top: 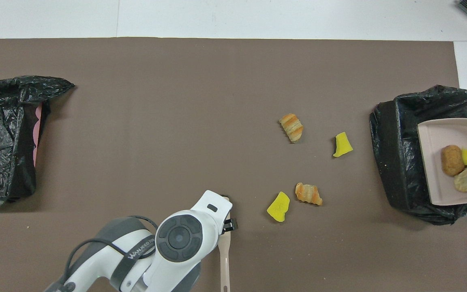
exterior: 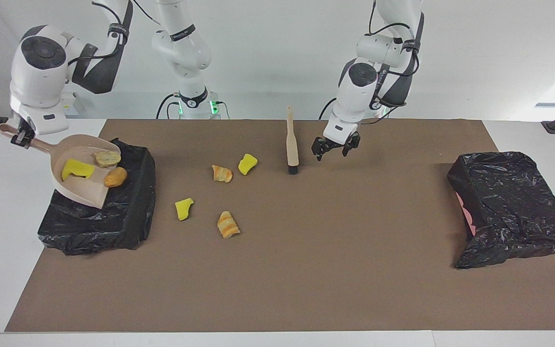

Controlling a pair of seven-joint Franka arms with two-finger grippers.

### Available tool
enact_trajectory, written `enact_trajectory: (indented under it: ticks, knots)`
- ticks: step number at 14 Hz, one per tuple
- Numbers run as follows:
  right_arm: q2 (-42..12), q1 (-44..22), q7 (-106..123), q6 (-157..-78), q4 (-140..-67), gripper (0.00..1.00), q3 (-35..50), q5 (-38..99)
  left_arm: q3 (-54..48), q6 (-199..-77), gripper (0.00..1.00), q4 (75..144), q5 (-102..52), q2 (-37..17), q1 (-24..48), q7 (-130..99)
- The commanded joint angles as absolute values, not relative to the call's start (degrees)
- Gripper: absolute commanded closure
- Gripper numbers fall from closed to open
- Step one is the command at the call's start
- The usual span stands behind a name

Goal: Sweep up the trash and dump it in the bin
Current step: 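Carry the dustpan to the black bag and tip it with the right gripper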

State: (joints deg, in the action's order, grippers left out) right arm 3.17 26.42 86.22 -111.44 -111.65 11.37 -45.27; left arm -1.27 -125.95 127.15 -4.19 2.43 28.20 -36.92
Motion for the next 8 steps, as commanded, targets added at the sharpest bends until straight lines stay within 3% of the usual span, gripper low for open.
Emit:
enact_trajectory:
  ticks: [1,8]
  knots:
    - [5.80,23.22,80.00,-107.51,-113.99,1.00,11.43,-50.96,-1.85,-124.54,0.00,121.13,-0.72,-1.92,23.31,-32.28]
    - [6.59,14.78,75.23,-94.68,-110.75,1.00,11.95,-63.97,-1.93,-117.44,0.00,111.46,1.32,-3.43,11.97,-12.25]
